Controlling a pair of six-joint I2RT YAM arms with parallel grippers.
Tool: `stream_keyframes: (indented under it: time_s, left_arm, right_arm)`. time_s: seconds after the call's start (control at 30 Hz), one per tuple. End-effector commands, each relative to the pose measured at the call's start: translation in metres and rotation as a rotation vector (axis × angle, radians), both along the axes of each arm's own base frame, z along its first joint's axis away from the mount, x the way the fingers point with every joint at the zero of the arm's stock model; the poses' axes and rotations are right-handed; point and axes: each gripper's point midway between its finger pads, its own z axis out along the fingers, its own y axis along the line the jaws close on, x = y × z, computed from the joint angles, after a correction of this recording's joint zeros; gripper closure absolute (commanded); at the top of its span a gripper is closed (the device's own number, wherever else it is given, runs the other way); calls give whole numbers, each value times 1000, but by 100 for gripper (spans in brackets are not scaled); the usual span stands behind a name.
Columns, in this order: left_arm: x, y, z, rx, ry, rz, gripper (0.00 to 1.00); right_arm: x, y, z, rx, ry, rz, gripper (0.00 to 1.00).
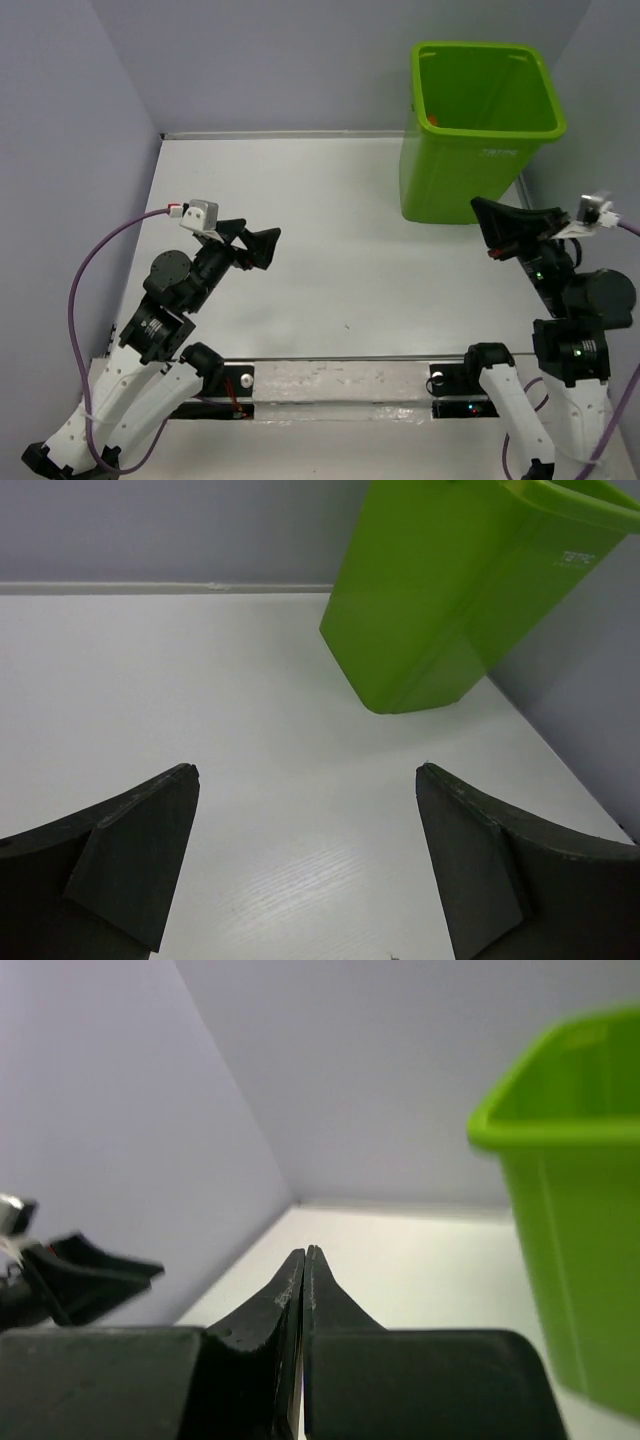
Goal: Put the plastic bottles in the bin
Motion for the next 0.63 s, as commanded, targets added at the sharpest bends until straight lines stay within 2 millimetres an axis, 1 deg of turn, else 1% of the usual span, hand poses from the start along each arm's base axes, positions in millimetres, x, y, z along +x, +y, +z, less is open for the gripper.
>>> stream_keyframes:
  time_s: [0.0,0.07,0.1,0.13,0.17,0.2,0.23,0.27,0.33,0.37,0.43,0.47,0.5,0.57,0.6]
  left_arm:
    - [3,-7,6,-12,-33,-25,1]
    - [4,-9,3,-16,-20,-31,1]
    - [5,-10,9,-35,-35,-32,1]
    - [5,-10,8,-40,-33,-32,1]
    - [6,-11,6,-50,-23,-32,1]
    - [5,-12,6,-58,-21,-34,1]
    - [5,-12,5,-71,-13,-33,1]
    - [5,-13,4,-77,-8,-35,1]
    - [6,-14,2,-93,7,-34,1]
    - [7,-14,1,-98,11,-34,1]
    - [8,-16,0,-106,23,-35,1]
    - [4,-21,0,-112,26,-67,1]
    - [3,-24,0,-127,24,-83,1]
    - [0,-28,4,-147,13,-111,1]
    - [-2,-29,12,-171,-11,-122,1]
  right_arm:
    - [7,29,-132,6,345,193,100]
    - [5,32,-160,50,401,214,100]
    - [5,32,-175,60,425,217,100]
    - [6,32,-189,71,453,217,94]
    - [7,32,-214,89,500,217,69]
    - [8,32,-225,96,522,216,55]
    - [10,30,-234,105,544,197,29]
    - [9,28,-244,106,558,185,18]
    - [10,25,-242,99,543,163,4]
    - [8,24,-233,94,521,157,0]
    - [7,22,-220,81,484,144,0]
    - [6,21,-213,76,470,136,0]
    - [4,19,-197,67,434,129,0]
    - [2,16,-178,53,384,108,0]
    - [-4,13,-151,51,325,90,0]
